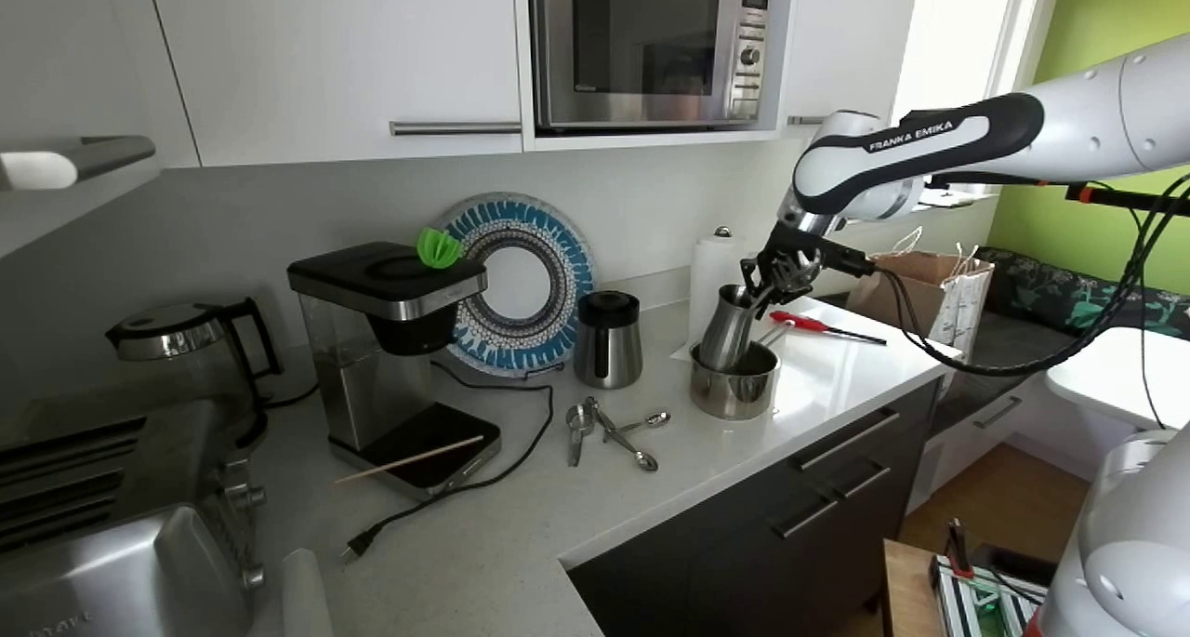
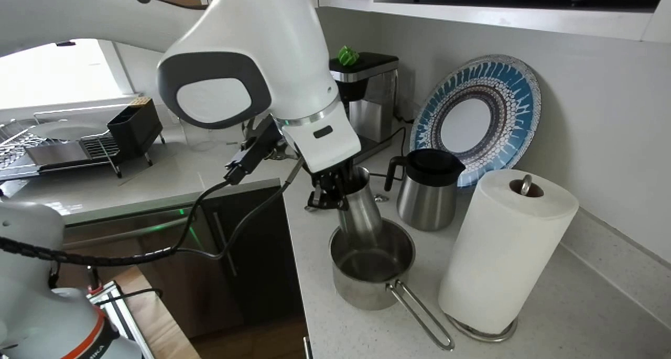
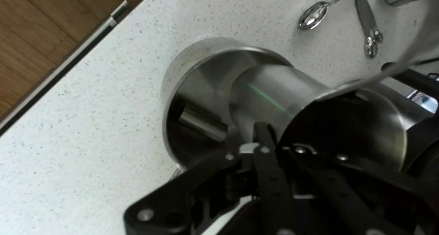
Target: Put the cup inside the pot
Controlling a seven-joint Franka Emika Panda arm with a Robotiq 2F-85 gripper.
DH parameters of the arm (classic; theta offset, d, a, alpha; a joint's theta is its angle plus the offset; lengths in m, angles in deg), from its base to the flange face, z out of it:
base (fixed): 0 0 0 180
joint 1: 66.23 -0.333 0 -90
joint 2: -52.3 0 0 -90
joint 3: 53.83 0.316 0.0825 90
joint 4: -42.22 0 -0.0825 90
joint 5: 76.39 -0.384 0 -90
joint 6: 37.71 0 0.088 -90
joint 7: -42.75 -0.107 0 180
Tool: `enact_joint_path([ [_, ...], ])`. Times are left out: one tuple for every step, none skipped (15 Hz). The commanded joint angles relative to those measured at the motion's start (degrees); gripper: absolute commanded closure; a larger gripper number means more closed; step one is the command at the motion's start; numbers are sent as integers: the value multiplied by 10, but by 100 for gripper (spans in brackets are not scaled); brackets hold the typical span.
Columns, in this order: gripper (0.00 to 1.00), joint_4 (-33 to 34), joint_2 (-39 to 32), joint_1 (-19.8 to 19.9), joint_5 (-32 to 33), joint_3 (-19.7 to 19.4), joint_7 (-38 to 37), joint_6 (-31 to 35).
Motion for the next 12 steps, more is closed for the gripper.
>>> enact_joint_path([
  [99, 47, -50, -6, -45, -23, 17, -55],
  [99, 52, -58, -5, -49, -27, 17, -69],
  [99, 58, -69, -4, -53, -30, 16, -80],
  [99, 65, -77, -2, -55, -35, 15, -93],
  [99, 68, -84, 0, -55, -39, 12, -101],
  [99, 73, -91, 2, -54, -42, 9, -108],
  [99, 76, -99, 3, -54, -45, 3, -111],
  [99, 80, -106, 5, -54, -50, -1, -110],
  [99, 82, -111, 7, -51, -52, -8, -107],
  [99, 84, -117, 7, -51, -54, -11, -101],
  [99, 85, -120, 7, -51, -56, -17, -97],
  [99, 87, -124, 8, -49, -57, -23, -95],
])
